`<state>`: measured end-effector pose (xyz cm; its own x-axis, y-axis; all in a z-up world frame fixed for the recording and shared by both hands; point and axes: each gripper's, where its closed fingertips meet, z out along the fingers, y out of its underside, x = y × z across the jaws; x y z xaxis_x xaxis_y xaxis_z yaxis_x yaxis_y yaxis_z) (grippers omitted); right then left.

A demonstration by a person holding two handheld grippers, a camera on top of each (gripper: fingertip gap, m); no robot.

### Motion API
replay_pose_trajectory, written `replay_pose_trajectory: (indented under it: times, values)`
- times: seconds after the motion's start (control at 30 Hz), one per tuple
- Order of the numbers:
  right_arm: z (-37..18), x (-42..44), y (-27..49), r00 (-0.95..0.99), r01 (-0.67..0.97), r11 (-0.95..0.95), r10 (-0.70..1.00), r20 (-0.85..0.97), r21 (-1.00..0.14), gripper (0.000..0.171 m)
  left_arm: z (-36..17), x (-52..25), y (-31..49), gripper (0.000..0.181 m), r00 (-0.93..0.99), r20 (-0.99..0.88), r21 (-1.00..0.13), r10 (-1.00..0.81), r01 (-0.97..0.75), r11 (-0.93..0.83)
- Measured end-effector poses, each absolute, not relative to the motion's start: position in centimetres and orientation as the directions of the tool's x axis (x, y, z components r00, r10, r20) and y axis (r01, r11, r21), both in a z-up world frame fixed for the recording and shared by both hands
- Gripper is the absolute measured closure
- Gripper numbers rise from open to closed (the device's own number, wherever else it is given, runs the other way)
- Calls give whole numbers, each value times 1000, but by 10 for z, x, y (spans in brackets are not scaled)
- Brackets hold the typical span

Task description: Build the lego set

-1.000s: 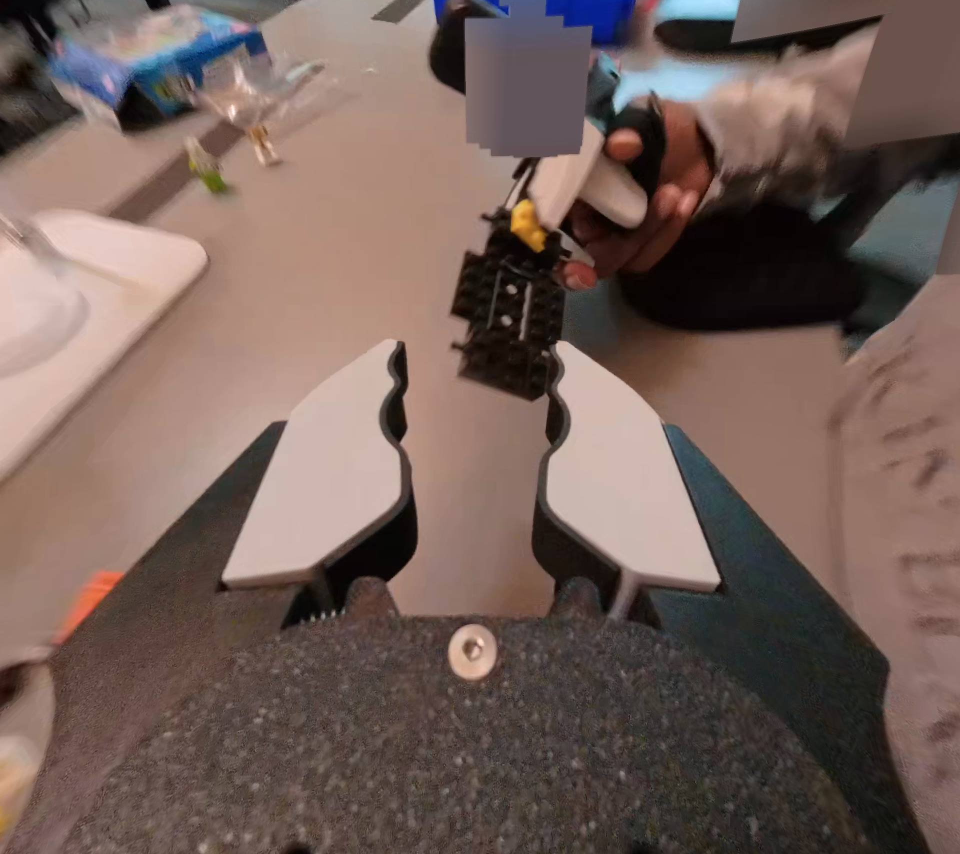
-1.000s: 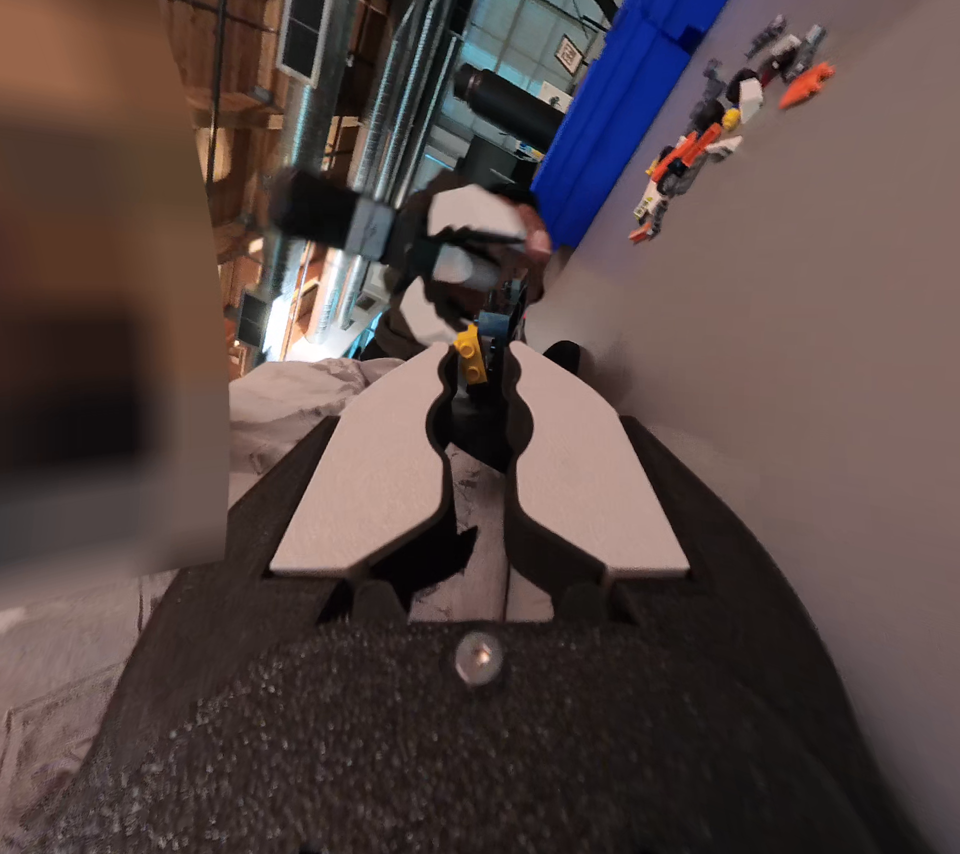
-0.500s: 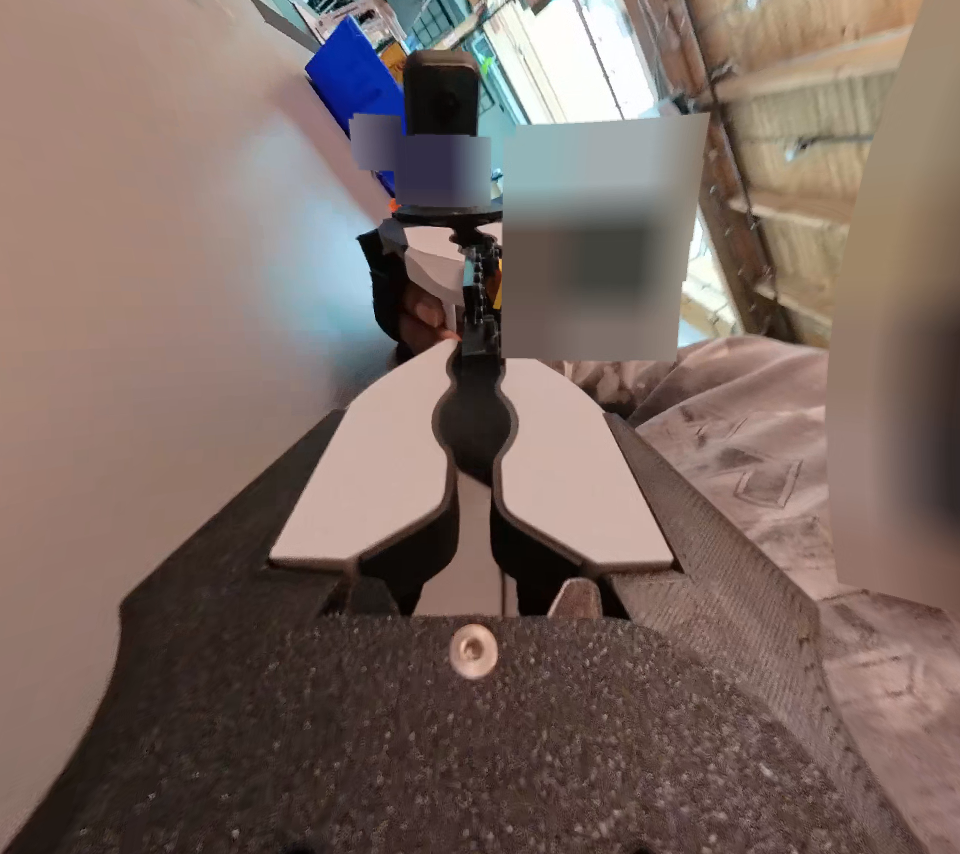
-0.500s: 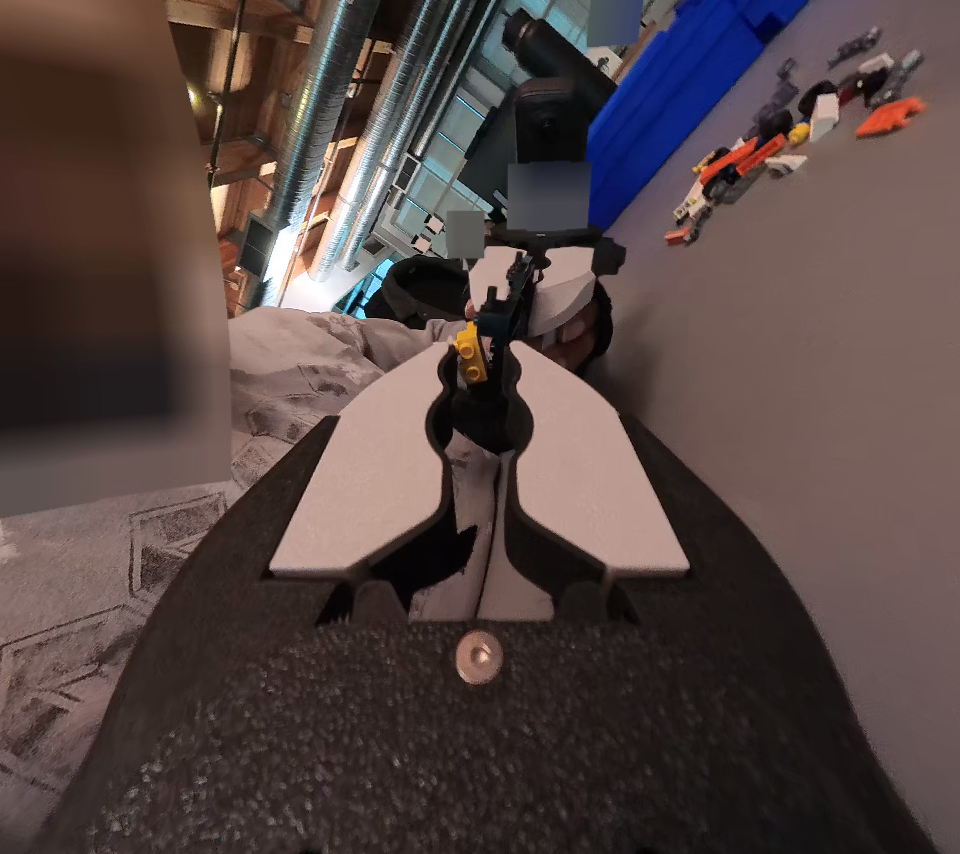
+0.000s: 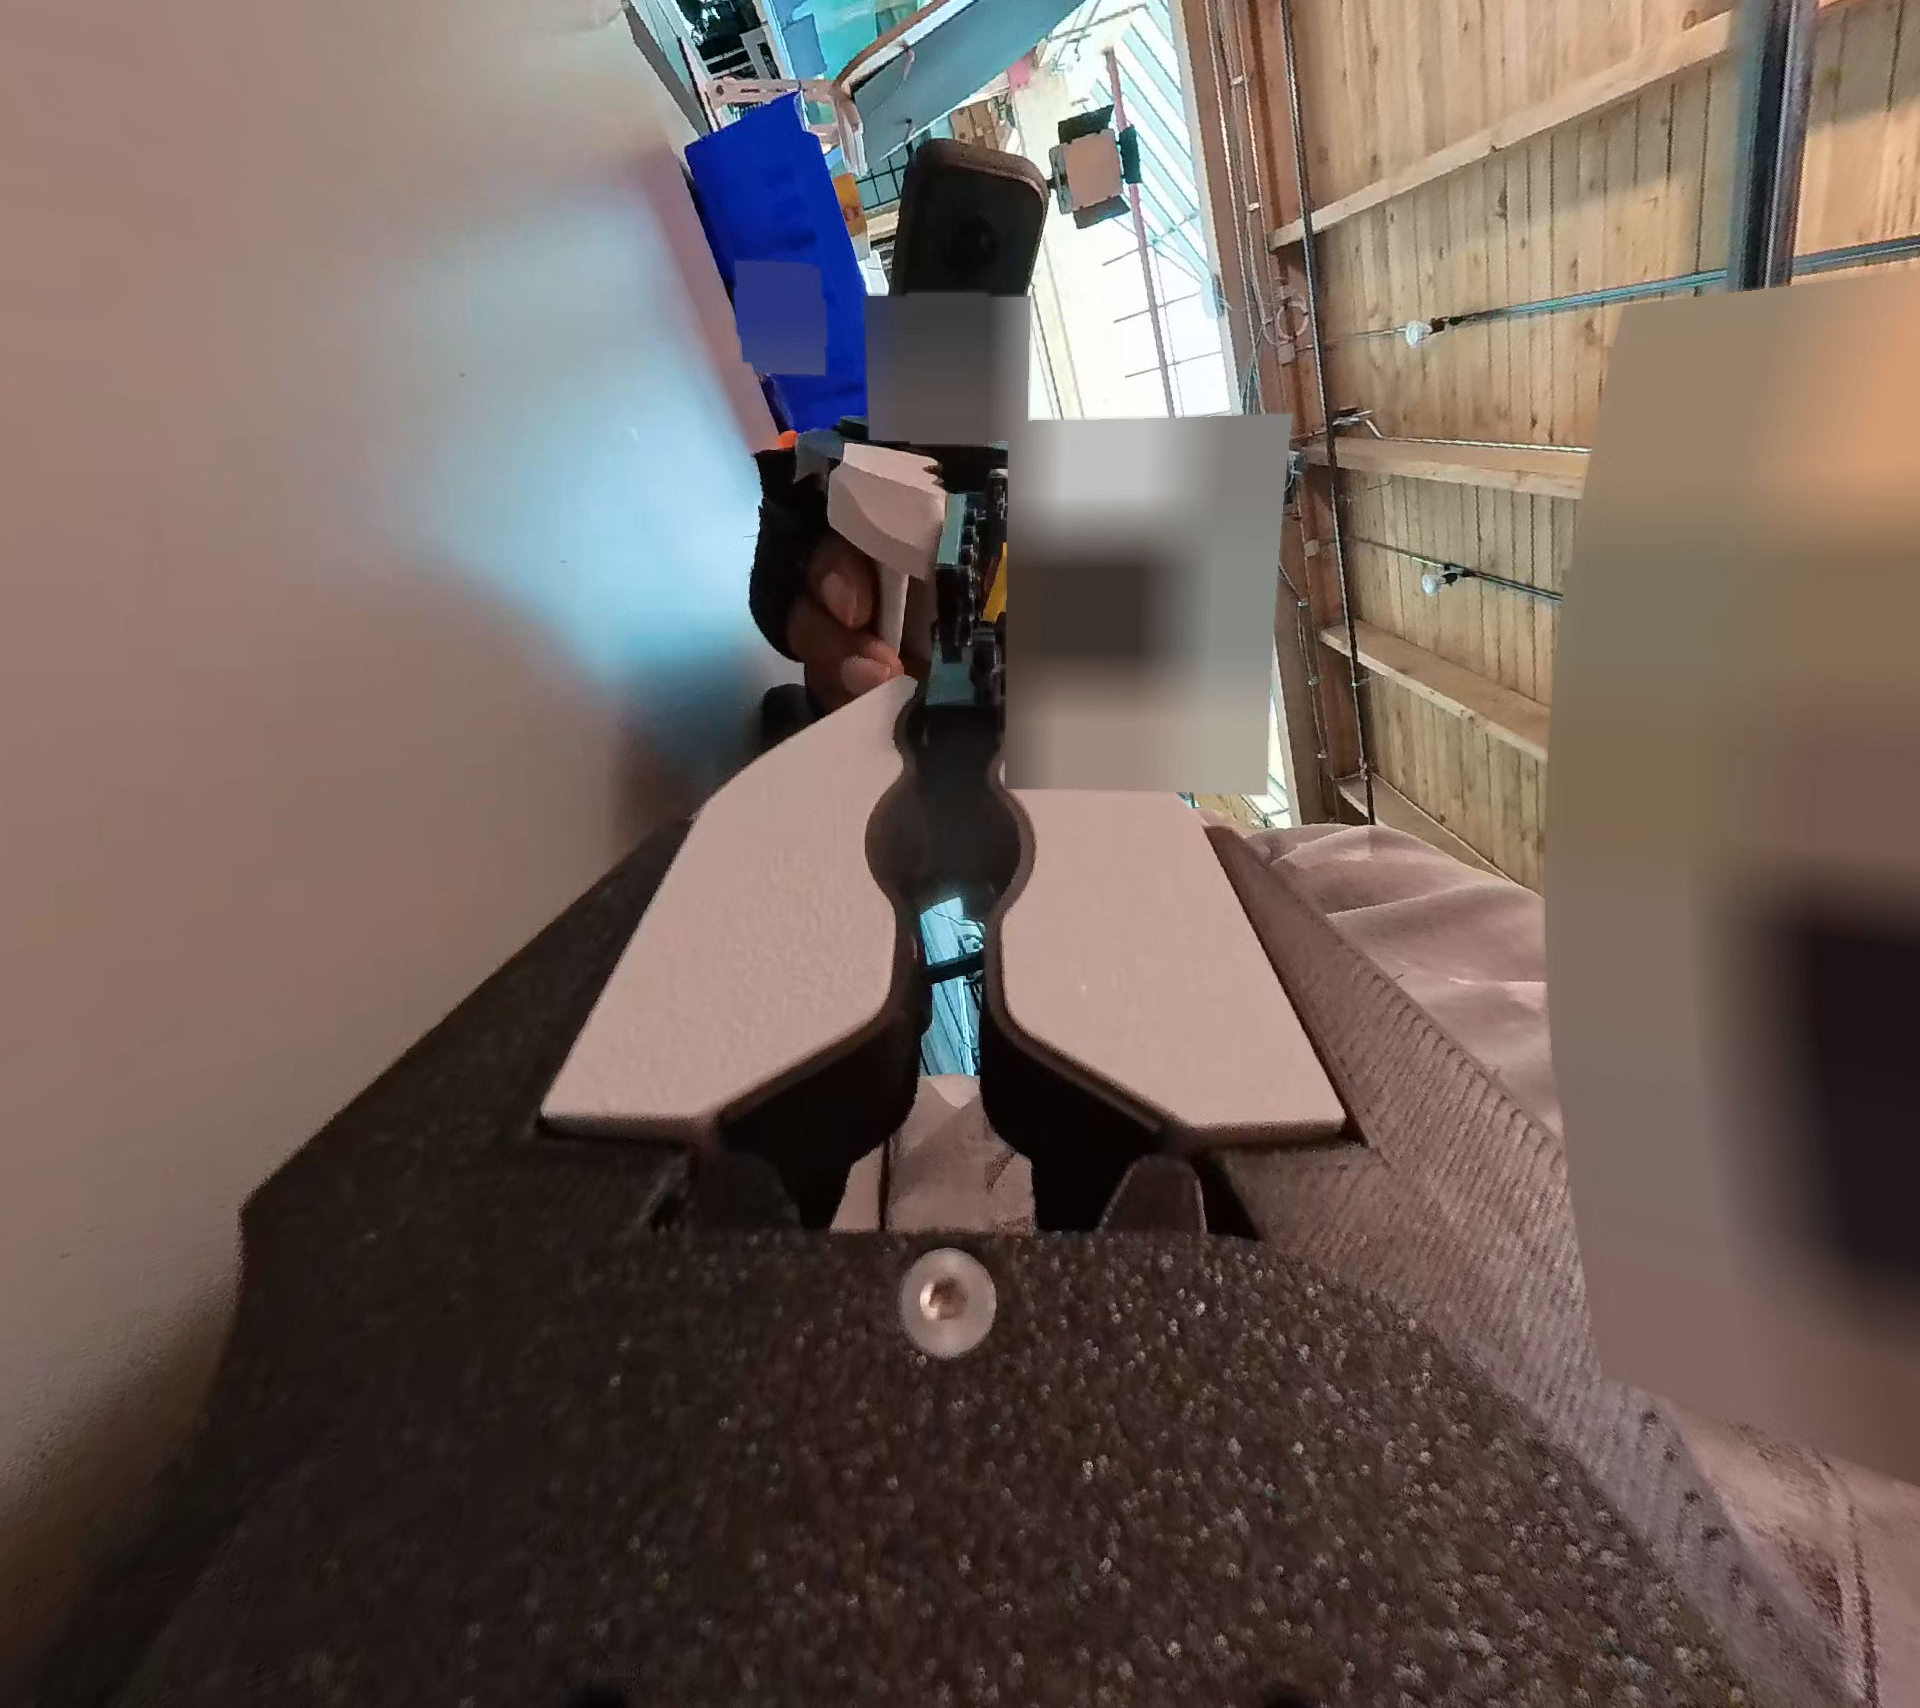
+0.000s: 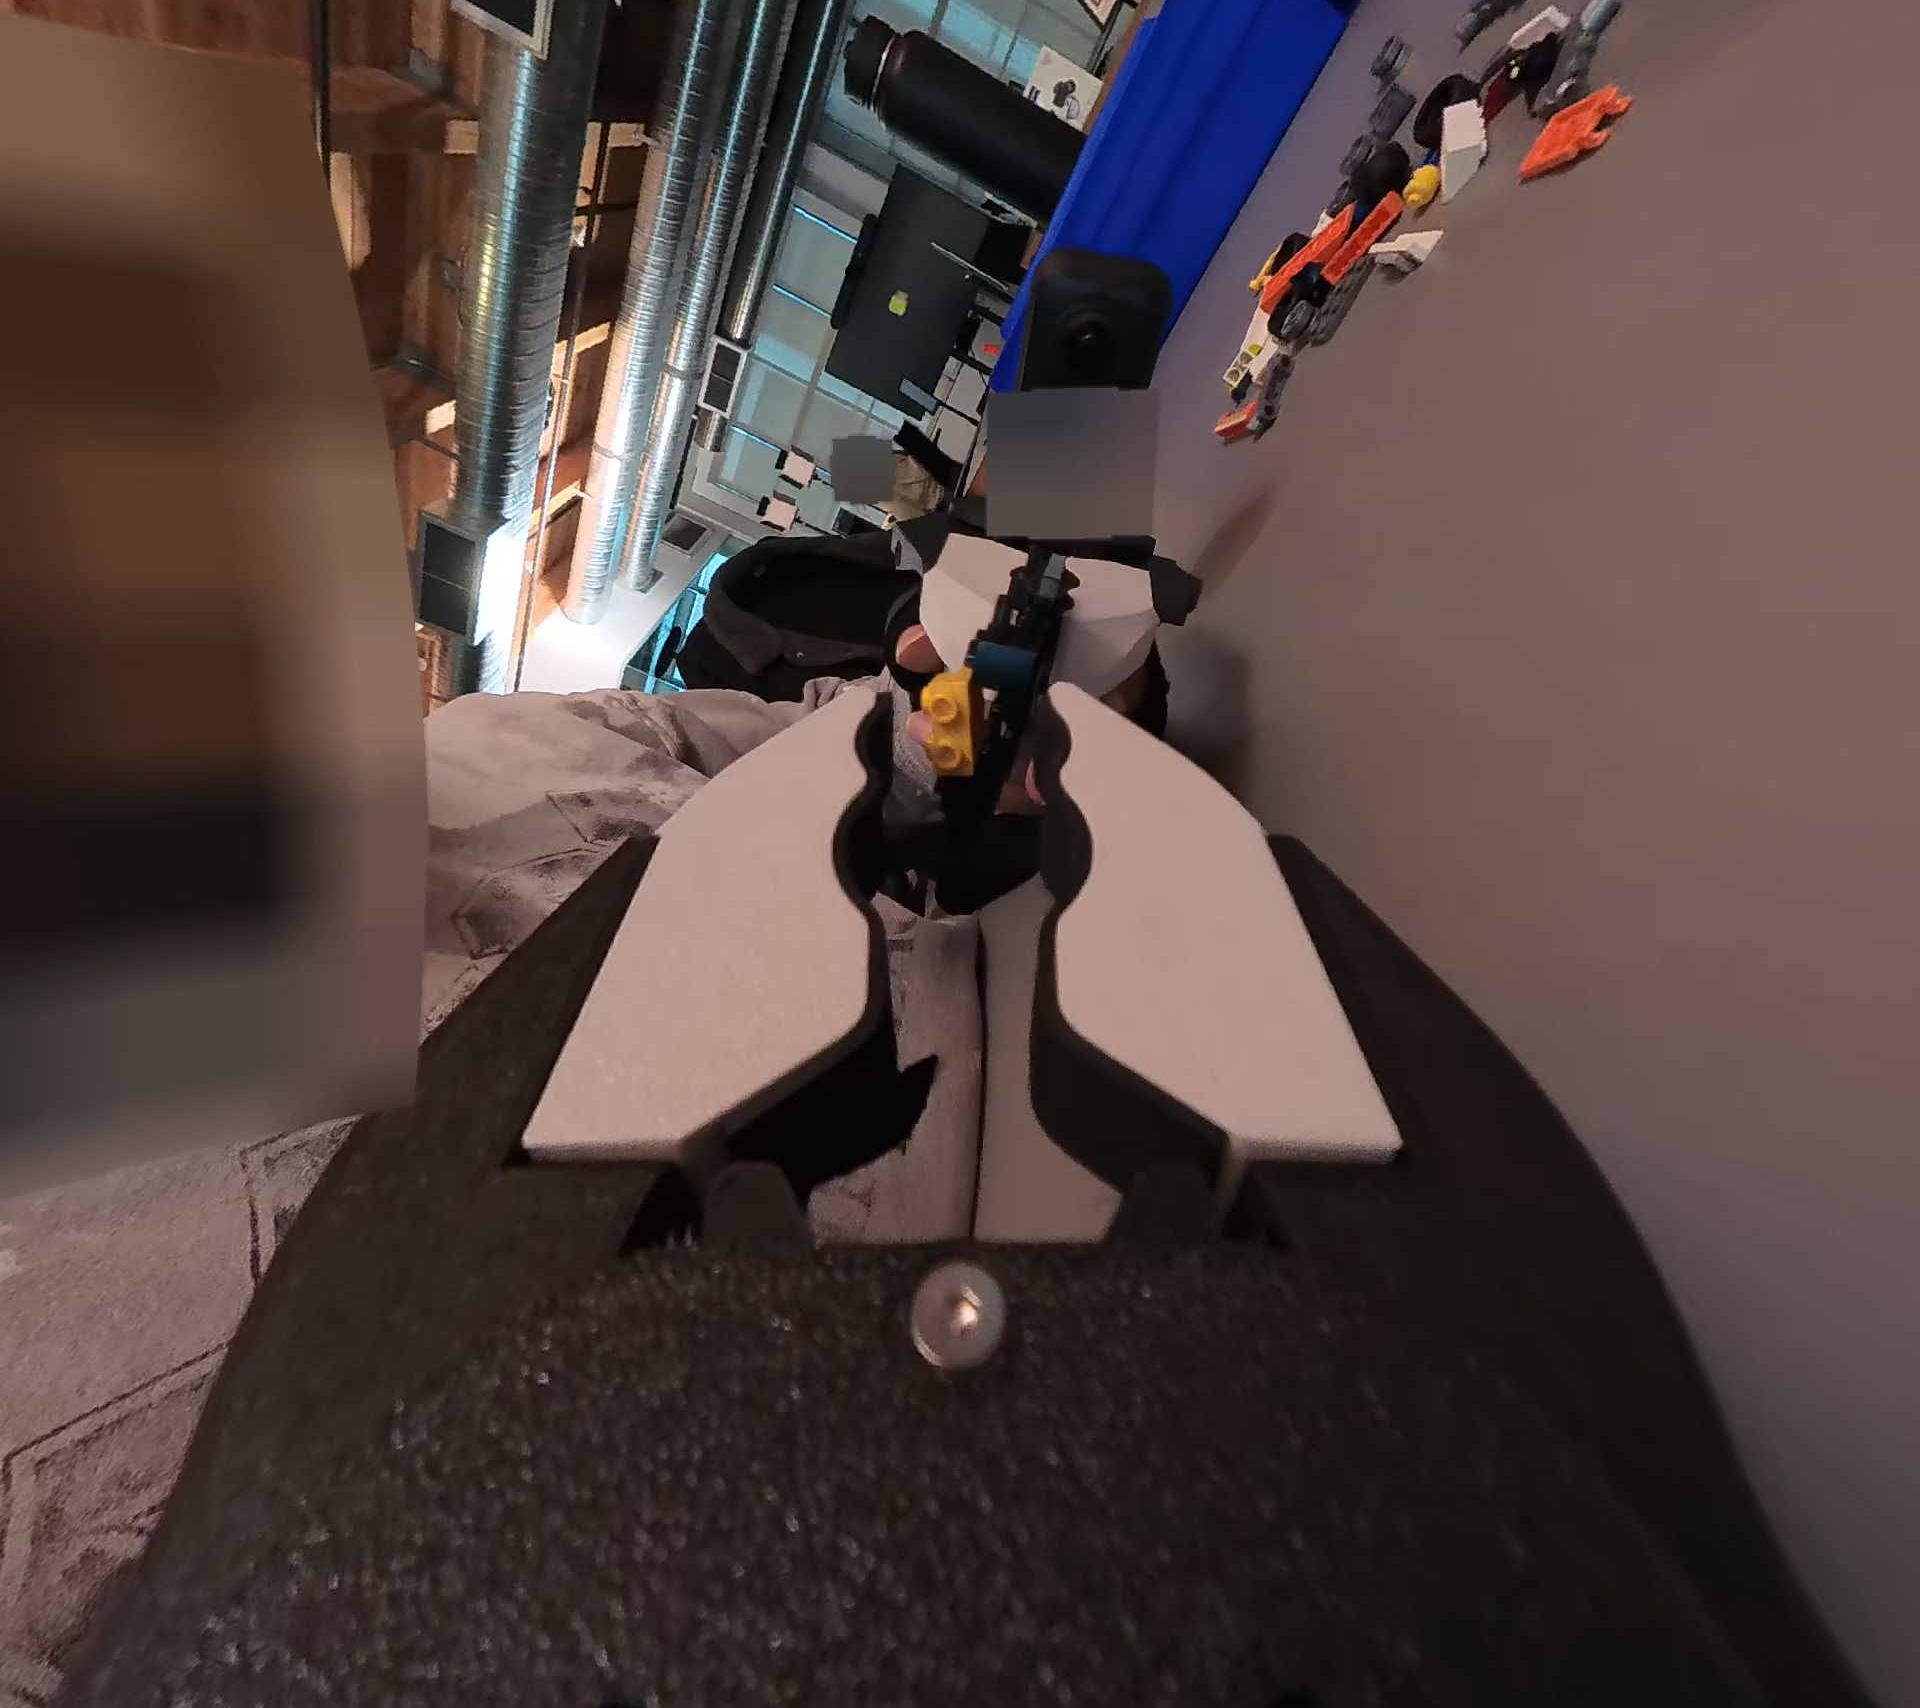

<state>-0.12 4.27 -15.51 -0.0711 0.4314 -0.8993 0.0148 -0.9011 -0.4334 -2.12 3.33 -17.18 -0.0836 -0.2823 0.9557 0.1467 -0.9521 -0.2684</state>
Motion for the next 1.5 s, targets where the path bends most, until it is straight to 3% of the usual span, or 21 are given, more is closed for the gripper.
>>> replay_pose_trajectory:
  times: [0.37, 0.83, 1.07, 1.17, 1.37, 1.43, 1.5]
  values:
    - [-165, 0, 47, -15, 15, -901, 434, -901, -434, 152, -177, -23, 35, 175, -40, 950, -302, -310, 143, -943]
    - [-170, -2, 39, -5, -1, -916, 400, -916, -400, 154, -177, -24, 32, 175, 76, 869, -495, -489, 126, -860]
    - [-170, -3, 40, 12, 1, -914, 406, -914, -406, 154, -180, -25, 32, 175, 30, 919, -393, -392, 132, -910]
    - [-169, -2, 44, 23, -6, -908, 420, -907, -420, 142, -183, -24, 32, 175, 5, 943, -332, -334, 133, -934]
    - [-173, 5, 50, 118, 18, -852, 522, -845, -524, 143, -185, -24, 32, 175, -18, 961, -269, -274, 138, -953]
    - [-175, 12, 53, 184, 61, -773, 631, -754, -632, 145, -187, -24, 34, 175, -18, 965, -255, -260, 142, -956]
    - [-169, 21, 55, 239, 160, -579, 809, -538, -800, 153, -189, -25, 35, 175, -11, 968, -246, -250, 145, -958]
